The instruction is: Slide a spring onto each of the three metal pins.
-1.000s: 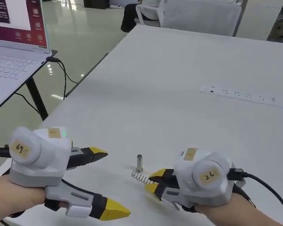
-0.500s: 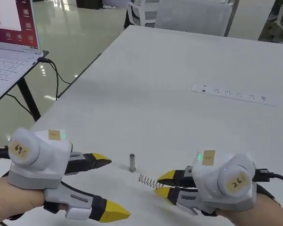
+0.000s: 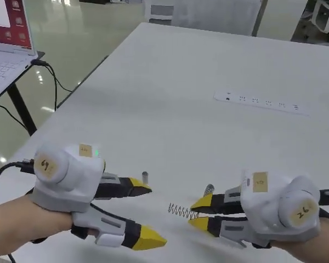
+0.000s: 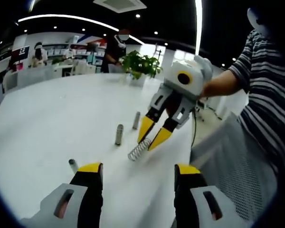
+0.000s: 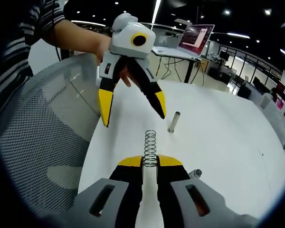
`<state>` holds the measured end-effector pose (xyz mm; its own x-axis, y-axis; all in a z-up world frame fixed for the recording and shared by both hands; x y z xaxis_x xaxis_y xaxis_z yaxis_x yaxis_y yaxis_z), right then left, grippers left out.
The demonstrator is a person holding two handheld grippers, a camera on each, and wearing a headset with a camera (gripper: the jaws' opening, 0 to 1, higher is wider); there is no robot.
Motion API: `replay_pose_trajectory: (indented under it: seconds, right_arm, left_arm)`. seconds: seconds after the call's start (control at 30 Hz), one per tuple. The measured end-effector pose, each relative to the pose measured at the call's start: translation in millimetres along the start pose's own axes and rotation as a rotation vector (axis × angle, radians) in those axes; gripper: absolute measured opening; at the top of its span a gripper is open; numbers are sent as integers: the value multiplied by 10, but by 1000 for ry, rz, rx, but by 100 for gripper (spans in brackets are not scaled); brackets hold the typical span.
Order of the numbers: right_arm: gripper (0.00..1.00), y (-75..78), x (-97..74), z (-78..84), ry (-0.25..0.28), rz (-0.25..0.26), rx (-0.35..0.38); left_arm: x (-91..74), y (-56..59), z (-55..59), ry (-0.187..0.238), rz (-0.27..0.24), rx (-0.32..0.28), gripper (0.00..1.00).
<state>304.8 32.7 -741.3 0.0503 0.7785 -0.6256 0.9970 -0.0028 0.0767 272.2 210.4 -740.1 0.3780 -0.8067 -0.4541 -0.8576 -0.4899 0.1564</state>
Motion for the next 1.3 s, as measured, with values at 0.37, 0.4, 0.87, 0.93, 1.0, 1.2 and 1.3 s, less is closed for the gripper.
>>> replay_pose_trajectory:
  seconds: [0.37, 0.4, 0.87, 0.93, 1.0, 1.2, 1.3]
  right_arm:
    - [7, -30, -107, -32, 31, -25, -17]
    - [7, -27, -115, -31, 32, -27, -18]
    - [7, 22, -151, -17, 39, -31, -4]
    - [7, 23, -155, -13, 41, -34, 1]
    - [7, 11, -155, -16, 40, -42, -4]
    - [7, 3, -157, -13, 45, -51, 5]
    - [7, -1, -173, -12, 55, -49, 16]
  left_arm:
    - [227, 29, -102, 30, 66, 30, 32]
    - [242, 31, -109, 32, 70, 31, 30]
    - [357, 19, -181, 50, 107, 58, 13]
    - [361, 26, -182, 45, 106, 70, 11]
    - [354, 16, -181, 42, 101, 84, 8]
    - [345, 32, -176, 42, 116, 100, 6]
    - [342, 35, -186, 52, 125, 103, 5]
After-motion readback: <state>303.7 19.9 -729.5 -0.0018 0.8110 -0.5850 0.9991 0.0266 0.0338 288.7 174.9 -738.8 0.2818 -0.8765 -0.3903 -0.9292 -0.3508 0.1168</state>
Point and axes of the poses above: the centre of the closed fingertips' face, and the gripper's own axes: x roughly forward along the fingers, y roughly to its right, z roughly out of its underside, the point moved 9 cm from there along -x, roughly backward along the fingers, and after that the axes turned 4 degrees about x, right-handed, at the moved point
